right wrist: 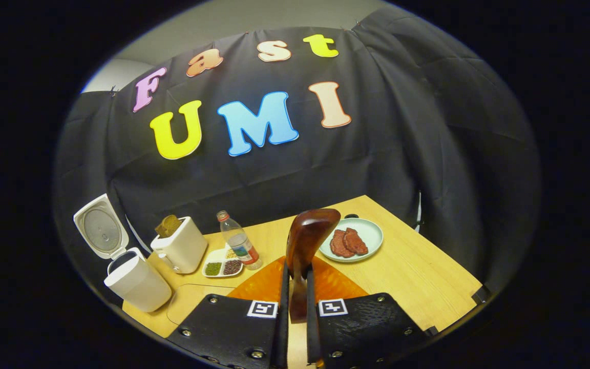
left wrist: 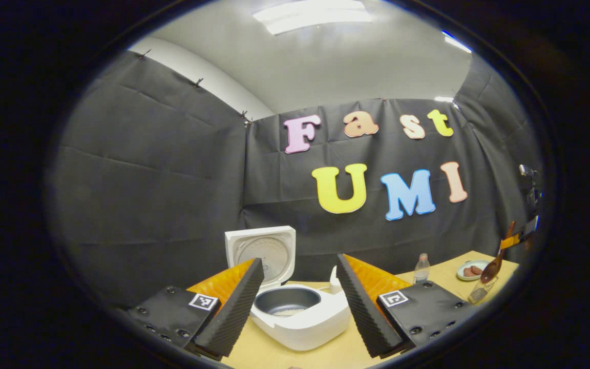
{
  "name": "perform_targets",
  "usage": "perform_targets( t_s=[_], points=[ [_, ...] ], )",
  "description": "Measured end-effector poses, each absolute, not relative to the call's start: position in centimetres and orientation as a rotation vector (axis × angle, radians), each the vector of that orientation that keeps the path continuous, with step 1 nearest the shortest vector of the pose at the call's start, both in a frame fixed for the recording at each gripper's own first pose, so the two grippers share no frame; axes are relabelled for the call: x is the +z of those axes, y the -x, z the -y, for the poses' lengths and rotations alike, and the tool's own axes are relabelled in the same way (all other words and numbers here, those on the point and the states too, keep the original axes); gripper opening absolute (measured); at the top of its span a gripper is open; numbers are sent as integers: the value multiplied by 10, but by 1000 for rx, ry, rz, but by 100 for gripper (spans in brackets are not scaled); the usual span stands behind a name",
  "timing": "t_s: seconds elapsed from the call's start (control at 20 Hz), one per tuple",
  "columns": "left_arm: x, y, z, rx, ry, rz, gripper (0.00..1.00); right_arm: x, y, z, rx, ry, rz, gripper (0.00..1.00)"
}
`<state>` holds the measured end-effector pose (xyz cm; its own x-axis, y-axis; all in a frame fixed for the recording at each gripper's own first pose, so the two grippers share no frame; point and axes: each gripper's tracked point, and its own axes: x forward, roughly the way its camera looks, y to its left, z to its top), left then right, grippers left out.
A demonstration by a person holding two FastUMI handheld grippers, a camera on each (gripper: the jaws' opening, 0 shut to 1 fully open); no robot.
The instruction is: Close the left gripper, press the button to open the rice cooker; take a wooden spoon from the chopstick holder with the right hand, scoop a spoonful of rice and pour it into the rice cooker, then put the wooden spoon back into the chopstick holder.
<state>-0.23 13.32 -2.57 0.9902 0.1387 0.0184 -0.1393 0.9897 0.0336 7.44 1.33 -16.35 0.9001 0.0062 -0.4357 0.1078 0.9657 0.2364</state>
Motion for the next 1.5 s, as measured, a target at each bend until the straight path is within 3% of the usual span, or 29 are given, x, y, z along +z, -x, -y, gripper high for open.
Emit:
perform_targets(
  t_s=[0.4, 0.55, 0.6, 1.0, 1.05, 1.1, 1.25, 1.5],
  points=[
    [-41, 7, -172, 129, -28, -7, 94, -165, -78, -92, 24, -251, -453, 15],
    [-45, 9, -187, 131, -28, -13, 94, -183, -82, -114, 30, -230, -473, 14],
    [-48, 10, -191, 128, -27, -16, 98, -190, -84, -120, 28, -221, -480, 14],
    [-70, 18, -234, 156, -35, -61, 98, -248, -106, -153, -5, -120, -517, 15],
    [-72, 20, -237, 160, -27, -67, 94, -253, -111, -157, -2, -111, -520, 15],
    [-72, 21, -240, 163, -24, -66, 99, -257, -115, -161, -1, -103, -520, 15],
    [-76, 27, -247, 174, -42, -76, 98, -268, -126, -169, -3, -53, -515, 15],
    [-78, 33, -251, 182, -49, -82, 98, -288, -119, -202, 62, -6, -531, 15]
  ],
)
